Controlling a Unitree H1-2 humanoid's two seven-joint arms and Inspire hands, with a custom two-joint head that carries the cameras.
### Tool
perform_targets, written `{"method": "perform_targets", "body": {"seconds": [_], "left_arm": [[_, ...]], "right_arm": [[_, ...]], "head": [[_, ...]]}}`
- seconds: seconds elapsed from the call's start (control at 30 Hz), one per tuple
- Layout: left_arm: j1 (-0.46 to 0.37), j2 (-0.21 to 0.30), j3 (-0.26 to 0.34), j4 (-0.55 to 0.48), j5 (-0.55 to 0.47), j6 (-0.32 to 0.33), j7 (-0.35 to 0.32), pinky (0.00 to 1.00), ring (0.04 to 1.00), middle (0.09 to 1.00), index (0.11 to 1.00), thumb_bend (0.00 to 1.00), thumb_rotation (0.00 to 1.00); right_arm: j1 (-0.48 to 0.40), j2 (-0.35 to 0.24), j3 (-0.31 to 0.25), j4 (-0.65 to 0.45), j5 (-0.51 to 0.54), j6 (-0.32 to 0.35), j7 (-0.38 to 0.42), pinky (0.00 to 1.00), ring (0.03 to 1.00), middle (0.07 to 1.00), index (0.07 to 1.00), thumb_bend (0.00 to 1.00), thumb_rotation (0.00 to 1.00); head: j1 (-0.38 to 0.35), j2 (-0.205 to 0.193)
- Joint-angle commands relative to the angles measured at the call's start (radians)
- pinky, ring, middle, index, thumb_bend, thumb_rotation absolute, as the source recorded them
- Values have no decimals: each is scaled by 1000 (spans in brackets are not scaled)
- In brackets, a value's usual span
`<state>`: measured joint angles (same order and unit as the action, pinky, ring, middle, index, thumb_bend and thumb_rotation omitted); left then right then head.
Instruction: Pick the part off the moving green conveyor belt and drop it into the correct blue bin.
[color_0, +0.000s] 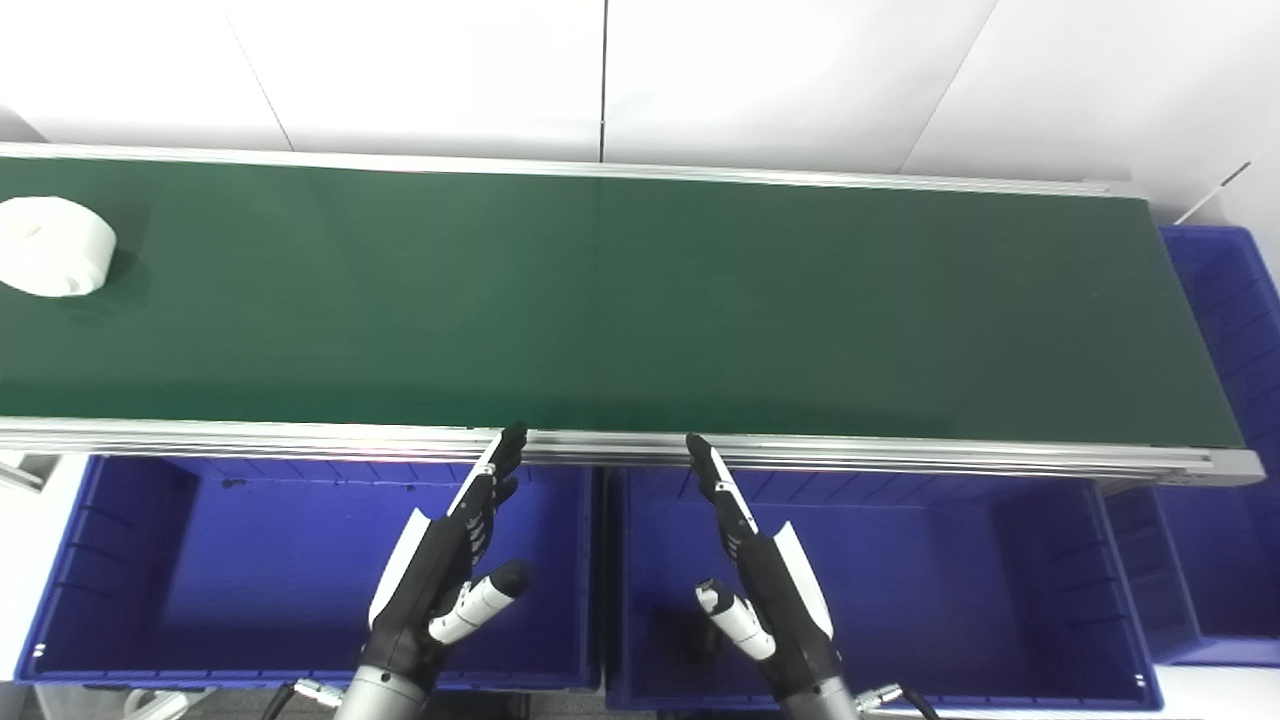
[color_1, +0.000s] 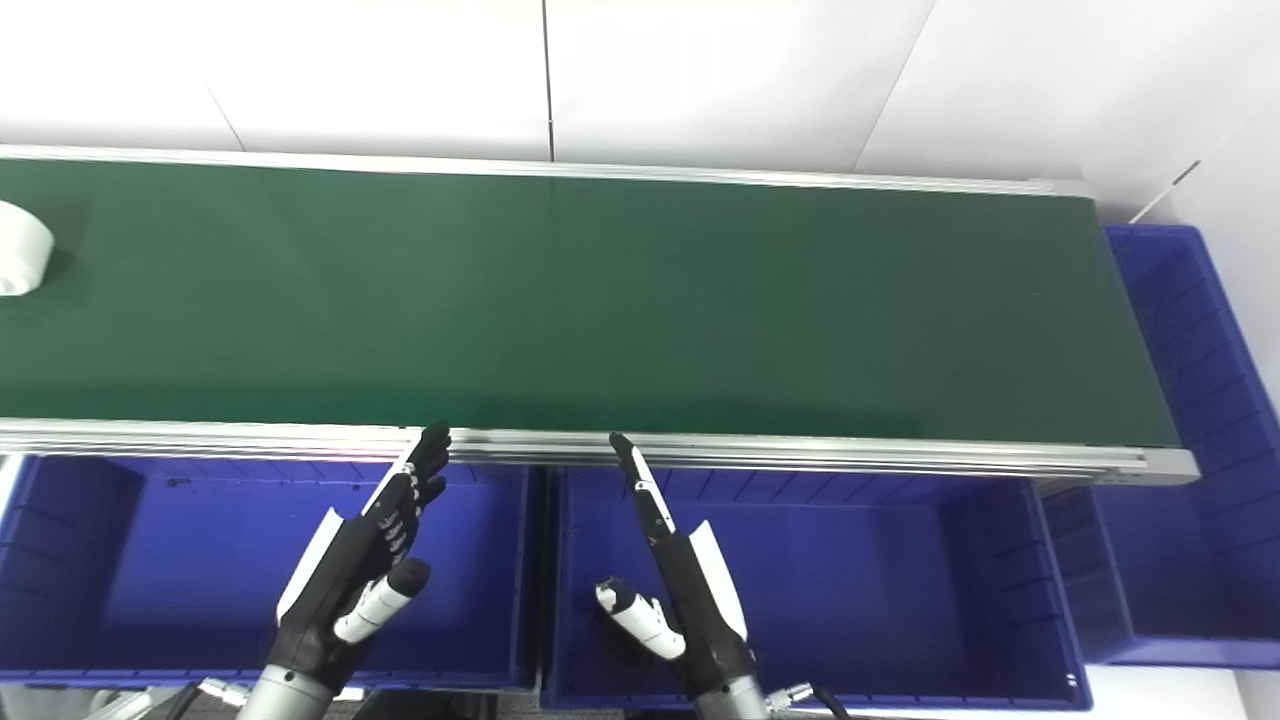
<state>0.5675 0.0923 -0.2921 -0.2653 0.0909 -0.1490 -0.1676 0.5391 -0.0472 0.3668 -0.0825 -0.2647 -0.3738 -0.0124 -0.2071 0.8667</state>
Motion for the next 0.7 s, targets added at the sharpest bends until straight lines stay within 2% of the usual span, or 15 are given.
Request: {"method": "perform_targets", "body": {"seconds": [0.0,0.67], "left_arm": [[-3,-1,-2,-22,-18,-32,-1,982,1000,990,998,833,815],[-2,4,-10,-20,-30,-45,-4,965,990,975,1000,818,821]], "right_arm": [[1,8,2,-23,6,-23,4,987,1000,1000,1000,865,994],[0,7,1,-21,13,-21,9,986,1000,1000,1000,860,986]], "head": [[0,0],[1,0]]}}
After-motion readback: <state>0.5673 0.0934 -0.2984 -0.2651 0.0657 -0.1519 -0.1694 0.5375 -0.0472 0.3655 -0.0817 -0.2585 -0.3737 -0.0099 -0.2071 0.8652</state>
